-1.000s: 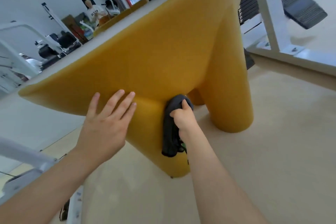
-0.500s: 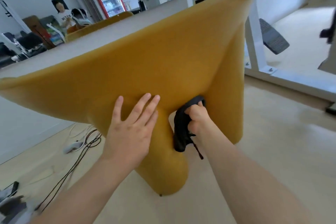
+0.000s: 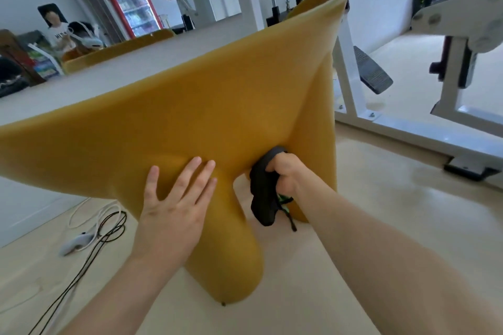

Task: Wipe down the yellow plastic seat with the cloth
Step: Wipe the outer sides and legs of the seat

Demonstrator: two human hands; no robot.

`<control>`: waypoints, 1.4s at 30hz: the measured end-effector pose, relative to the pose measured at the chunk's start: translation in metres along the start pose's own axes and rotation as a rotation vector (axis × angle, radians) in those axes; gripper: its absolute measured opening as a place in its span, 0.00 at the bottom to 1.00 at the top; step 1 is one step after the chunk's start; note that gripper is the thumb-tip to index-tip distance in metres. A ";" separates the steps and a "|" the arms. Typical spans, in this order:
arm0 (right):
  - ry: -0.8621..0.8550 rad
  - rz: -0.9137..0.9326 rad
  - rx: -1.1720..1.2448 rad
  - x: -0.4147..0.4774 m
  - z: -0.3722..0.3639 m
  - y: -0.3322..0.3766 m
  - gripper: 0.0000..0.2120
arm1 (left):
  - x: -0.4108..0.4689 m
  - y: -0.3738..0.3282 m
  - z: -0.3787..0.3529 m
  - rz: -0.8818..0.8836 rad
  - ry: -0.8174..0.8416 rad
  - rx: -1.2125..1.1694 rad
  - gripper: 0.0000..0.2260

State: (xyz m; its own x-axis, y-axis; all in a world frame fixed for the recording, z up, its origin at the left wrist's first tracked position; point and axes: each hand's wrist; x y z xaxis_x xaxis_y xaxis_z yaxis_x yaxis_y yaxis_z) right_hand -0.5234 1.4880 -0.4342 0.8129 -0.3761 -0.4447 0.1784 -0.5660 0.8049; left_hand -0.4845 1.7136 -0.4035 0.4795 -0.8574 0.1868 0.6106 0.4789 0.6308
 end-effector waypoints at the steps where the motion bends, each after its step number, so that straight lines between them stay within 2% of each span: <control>1: 0.006 0.045 0.030 -0.003 0.001 0.001 0.28 | -0.003 0.003 -0.002 0.007 0.006 -0.005 0.26; 3: 0.010 0.171 0.079 -0.011 0.006 0.005 0.33 | -0.009 0.005 -0.005 0.023 0.034 -0.027 0.27; 4: -0.013 0.236 -0.010 -0.016 0.008 0.007 0.35 | -0.010 0.003 -0.004 0.034 0.052 -0.044 0.27; 6: -0.078 0.320 -0.354 -0.021 0.008 0.012 0.38 | -0.008 -0.006 0.006 0.083 0.073 -0.068 0.25; 8: -0.140 0.327 -0.700 -0.018 0.002 0.016 0.42 | 0.004 -0.021 0.023 0.139 0.084 -0.127 0.25; 10: -0.156 0.290 -0.885 -0.016 0.000 0.020 0.44 | 0.027 -0.039 0.037 0.076 0.018 -0.154 0.26; 12: -0.151 0.253 -0.971 -0.018 0.003 0.021 0.43 | 0.053 -0.054 0.046 -0.049 -0.049 -0.120 0.24; 15: -0.161 0.329 -1.034 -0.012 0.009 0.008 0.44 | 0.077 -0.052 0.051 -0.089 0.007 -0.002 0.25; 18: -0.162 0.388 -0.993 0.000 0.011 -0.009 0.43 | 0.077 -0.037 0.040 -0.118 0.076 0.136 0.28; 20: -0.089 0.314 -0.871 0.005 0.007 -0.012 0.42 | 0.070 -0.026 0.031 -0.185 0.104 0.210 0.29; 23: 0.143 0.135 -0.731 0.014 0.009 -0.032 0.39 | 0.057 -0.006 0.018 -0.199 0.102 0.216 0.27; 25: 0.164 0.122 -0.680 0.011 0.023 -0.037 0.35 | 0.045 0.009 0.008 -0.207 0.118 0.228 0.28; 27: 0.089 0.169 -0.477 0.001 0.040 -0.019 0.31 | 0.033 0.021 -0.002 -0.225 0.114 0.214 0.27; 29: -0.055 0.306 -0.289 -0.012 0.050 0.013 0.27 | 0.023 0.026 -0.010 -0.206 0.083 0.100 0.26; 31: -0.193 0.434 -0.342 -0.021 0.051 0.036 0.25 | 0.017 0.018 -0.015 -0.158 0.070 0.049 0.23; 33: -0.279 0.495 -0.465 -0.030 0.048 0.040 0.29 | 0.018 0.002 -0.006 -0.079 0.074 -0.021 0.22; 35: -0.334 0.544 -0.440 -0.035 0.053 0.036 0.31 | 0.029 -0.020 0.021 -0.053 0.037 -0.112 0.21; 39: -0.500 0.619 -0.214 -0.041 0.078 0.057 0.30 | 0.095 -0.062 0.115 -0.162 -0.366 -0.123 0.21; 40: -0.504 0.631 -0.186 -0.042 0.084 0.063 0.30 | 0.120 -0.071 0.137 -0.139 -0.402 -0.086 0.21; 42: -0.472 0.628 -0.169 -0.043 0.091 0.067 0.31 | 0.176 -0.083 0.168 -0.038 -0.325 -0.036 0.22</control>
State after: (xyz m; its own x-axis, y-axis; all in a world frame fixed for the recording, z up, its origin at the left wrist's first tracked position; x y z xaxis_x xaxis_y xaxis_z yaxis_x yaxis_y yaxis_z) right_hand -0.5968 1.3997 -0.3969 0.4759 -0.8792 0.0224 -0.1228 -0.0412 0.9916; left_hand -0.5573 1.4911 -0.2965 0.2333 -0.8871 0.3983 0.6491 0.4471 0.6155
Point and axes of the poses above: each hand's wrist, its own x-axis towards the middle knuckle, its own z-axis out of the back of the hand, y = z × x, and after that the axes turned 11 degrees about y, right-handed
